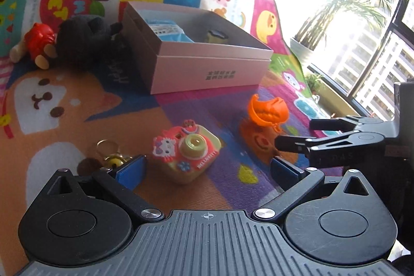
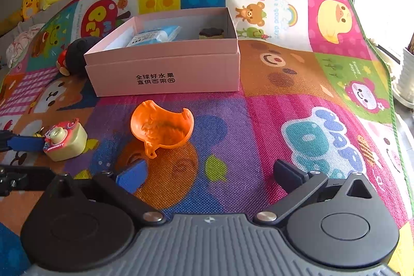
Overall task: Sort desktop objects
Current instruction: 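Grasp the pink Hello Kitty toy with the left tool while the right tool holds the orange cup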
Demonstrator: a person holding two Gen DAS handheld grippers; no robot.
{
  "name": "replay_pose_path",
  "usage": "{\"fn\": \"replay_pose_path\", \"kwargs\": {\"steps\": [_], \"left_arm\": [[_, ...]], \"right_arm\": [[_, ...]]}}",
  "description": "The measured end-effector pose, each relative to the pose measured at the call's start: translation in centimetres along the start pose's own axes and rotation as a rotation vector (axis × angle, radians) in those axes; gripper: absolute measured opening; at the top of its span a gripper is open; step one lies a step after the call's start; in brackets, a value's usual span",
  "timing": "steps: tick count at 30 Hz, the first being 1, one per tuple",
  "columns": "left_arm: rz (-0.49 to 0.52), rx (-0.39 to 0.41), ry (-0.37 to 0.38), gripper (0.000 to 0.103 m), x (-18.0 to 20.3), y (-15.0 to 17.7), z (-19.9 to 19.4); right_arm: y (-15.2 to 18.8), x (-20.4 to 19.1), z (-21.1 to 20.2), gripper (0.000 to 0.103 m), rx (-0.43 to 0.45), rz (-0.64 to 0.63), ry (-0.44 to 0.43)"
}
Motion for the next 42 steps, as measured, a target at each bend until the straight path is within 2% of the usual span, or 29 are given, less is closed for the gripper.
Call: {"fn": "replay_pose_path", "kwargs": {"steps": [3, 8, 14, 16, 18, 19, 21, 24, 29, 33, 34, 37, 42], "left_arm": [[0.013, 0.014, -0.016, 0.103, -0.7, -0.6, 0.5], [0.03, 0.012, -0.086, 0.103, -2.1, -0.7, 0.4], [0.035, 0.027, -0.139, 0.103, -2.8, 0.5, -0.6], [0.023, 0.038, -0.171, 0.103, -2.7, 0.7, -0.7], [0.008, 0.037, -0.196, 0.103, -2.6, 0.8, -0.7], [-0.003, 0.039, -0.205, 0.103, -2.6, 0.8, -0.8], [-0.025, 0.046, -0.222, 0.103, -2.6, 0.9, -0.8], [-0.025, 0.029, -0.258, 0.103, -2.3, 0.9, -0.7], [0.053, -0.025, -0.369, 0.103, -0.6, 1.2, -0.3], [-0.088, -0.014, -0.295, 0.103, 0.0, 0.0, 0.0], [-0.101, -0.013, -0.3, 0.103, 0.1, -0.3, 0.4], [-0.076, 0.004, -0.344, 0.103, 0.5, -1.0, 1.6], [0.026, 0.031, -0.272, 0.103, 1.8, -1.2, 2.2]], "right_arm": [[0.0, -0.2, 0.3, 0.103, -0.027, -0.016, 0.018], [-0.1, -0.5, 0.5, 0.103, -0.033, -0.016, 0.045], [-0.9, -2.3, 1.5, 0.103, -0.026, -0.058, -0.025], [-1.5, -2.9, 2.3, 0.095, -0.024, -0.085, -0.026], [-2.1, -3.6, 2.9, 0.08, -0.011, -0.116, -0.037], [-2.2, -3.9, 3.0, 0.075, -0.005, -0.131, -0.036], [-2.2, -4.4, 2.8, 0.057, 0.004, -0.16, -0.03], [-2.0, -4.4, 2.0, 0.057, 0.018, -0.173, -0.01], [-0.7, -2.6, 0.3, 0.057, 0.025, -0.112, 0.005], [0.1, -1.9, -0.6, 0.057, 0.046, -0.077, 0.008], [0.1, -2.0, -0.6, 0.057, 0.045, -0.08, 0.015], [0.2, -2.5, -0.4, 0.057, 0.044, -0.111, 0.025], [0.2, -2.4, -0.5, 0.062, 0.044, -0.101, 0.012]]}}
Point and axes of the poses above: each gripper's, at about its wrist camera, not at the fingertips, and z roughly the way its jaws point, x to its right, y to its underside, the point moved 6 cm from there along z, roughly the way its jaws point, and after that the axes turned 15 degrees about -y, right-handed, at the moved point
